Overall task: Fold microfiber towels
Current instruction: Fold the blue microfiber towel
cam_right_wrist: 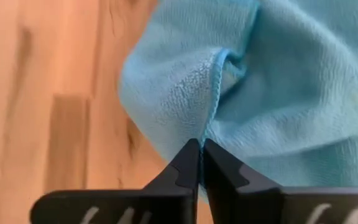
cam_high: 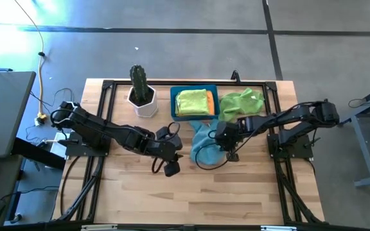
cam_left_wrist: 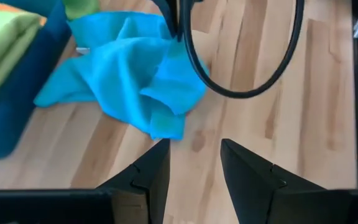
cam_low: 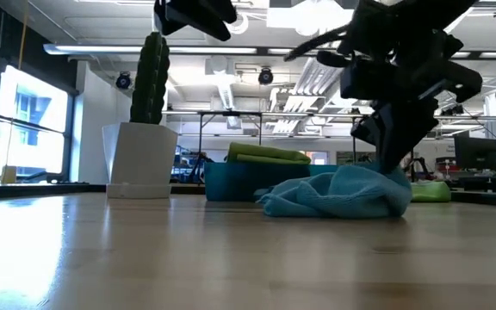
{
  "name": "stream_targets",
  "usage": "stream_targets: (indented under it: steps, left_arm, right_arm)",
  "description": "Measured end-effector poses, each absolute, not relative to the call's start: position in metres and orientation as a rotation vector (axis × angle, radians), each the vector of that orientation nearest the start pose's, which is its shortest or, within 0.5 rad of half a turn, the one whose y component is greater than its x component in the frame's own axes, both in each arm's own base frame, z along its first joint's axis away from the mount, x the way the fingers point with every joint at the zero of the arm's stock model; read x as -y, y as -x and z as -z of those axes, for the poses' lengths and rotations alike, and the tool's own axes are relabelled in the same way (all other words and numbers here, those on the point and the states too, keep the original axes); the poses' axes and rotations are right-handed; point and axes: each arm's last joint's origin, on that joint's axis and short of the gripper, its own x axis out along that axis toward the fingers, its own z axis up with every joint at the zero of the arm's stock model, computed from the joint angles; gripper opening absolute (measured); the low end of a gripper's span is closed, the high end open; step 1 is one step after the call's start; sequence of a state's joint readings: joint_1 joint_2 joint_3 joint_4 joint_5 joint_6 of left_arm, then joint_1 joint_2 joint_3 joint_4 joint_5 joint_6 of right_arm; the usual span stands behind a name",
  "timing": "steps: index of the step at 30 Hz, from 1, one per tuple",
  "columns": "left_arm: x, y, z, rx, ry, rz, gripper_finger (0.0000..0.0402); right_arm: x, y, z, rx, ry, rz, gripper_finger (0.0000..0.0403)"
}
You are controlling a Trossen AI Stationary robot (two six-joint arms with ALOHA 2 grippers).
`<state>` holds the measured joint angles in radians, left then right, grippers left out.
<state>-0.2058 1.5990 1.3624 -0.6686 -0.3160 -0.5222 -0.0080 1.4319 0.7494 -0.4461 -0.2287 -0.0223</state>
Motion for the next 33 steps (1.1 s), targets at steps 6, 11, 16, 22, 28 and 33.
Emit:
stream_targets:
  steps: [6, 11, 16, 22, 28, 33]
  left_arm:
    - [0.061, -0.340, -0.284, -0.856, 0.178, -0.294, 0.0133]
    - [0.059, -0.356, -0.256, -0.940, 0.120, -0.230, 0.0133]
    - [0.057, -0.379, -0.226, -0.957, 0.128, -0.161, 0.0133]
    - [0.059, -0.408, -0.214, -0.785, 0.050, -0.083, 0.0133]
    - [0.060, -0.426, -0.210, -0.634, -0.053, -0.027, 0.0133]
    - [0.052, -0.432, -0.201, -0.627, -0.045, -0.042, 0.0133]
  right_arm:
    - [-0.020, -0.259, -0.174, -1.049, -0.135, -0.229, 0.0003]
    - [-0.032, -0.265, -0.183, -1.007, -0.115, -0.271, 0.0001]
    - [-0.044, -0.273, -0.199, -0.950, -0.085, -0.316, 0.0001]
    - [-0.056, -0.277, -0.210, -0.902, -0.006, -0.381, 0.0000]
    - [-0.062, -0.278, -0.212, -0.871, 0.035, -0.366, 0.0000]
    - [-0.069, -0.279, -0.213, -0.847, 0.051, -0.369, 0.0000]
